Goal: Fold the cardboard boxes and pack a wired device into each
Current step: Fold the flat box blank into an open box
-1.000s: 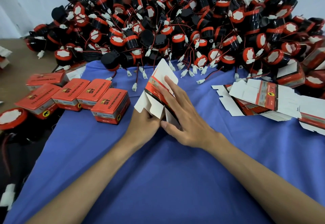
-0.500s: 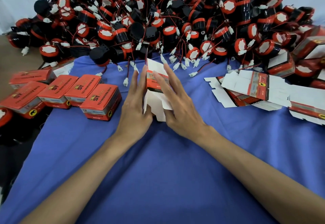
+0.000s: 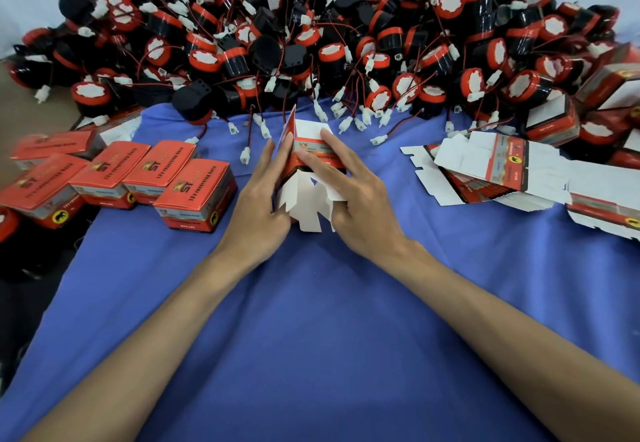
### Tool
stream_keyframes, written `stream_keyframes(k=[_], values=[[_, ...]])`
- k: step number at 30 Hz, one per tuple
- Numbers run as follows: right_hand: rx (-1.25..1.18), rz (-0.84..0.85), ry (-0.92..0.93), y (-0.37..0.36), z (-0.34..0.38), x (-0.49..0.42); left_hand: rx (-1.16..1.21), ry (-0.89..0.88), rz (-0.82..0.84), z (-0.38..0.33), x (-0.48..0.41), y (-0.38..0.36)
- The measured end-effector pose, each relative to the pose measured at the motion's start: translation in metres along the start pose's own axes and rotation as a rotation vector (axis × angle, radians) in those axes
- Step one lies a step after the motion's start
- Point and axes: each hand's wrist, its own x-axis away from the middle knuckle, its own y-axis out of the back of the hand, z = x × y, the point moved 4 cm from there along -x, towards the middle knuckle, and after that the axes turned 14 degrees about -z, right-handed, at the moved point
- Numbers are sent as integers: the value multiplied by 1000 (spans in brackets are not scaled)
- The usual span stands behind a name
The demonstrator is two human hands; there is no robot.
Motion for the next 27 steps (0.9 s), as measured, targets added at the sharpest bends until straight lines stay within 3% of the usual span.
stream_keyframes(k=[4, 6, 9, 11, 13, 21, 27], values=[[-78, -48, -101, 1, -7, -2, -68, 1, -3, 0, -1, 1], [-153, -90, -207, 2, -11, -3, 6, -5, -14, 0, 0, 2], [-275, -148, -510, 5, -26, -1, 166, -11, 23, -4, 4, 3], [-407, -154, -739, 3, -33, 1, 98, -101, 79, -8, 6, 1], [-503, -141, -845, 1, -32, 2, 17, -184, 104, -10, 7, -1], [-870, -66, -984, -8, -18, 5, 22, -119, -67, -8, 4, 6], [-826, -2, -838, -5, -10, 3, 40, -214, -150, -15, 6, 14]])
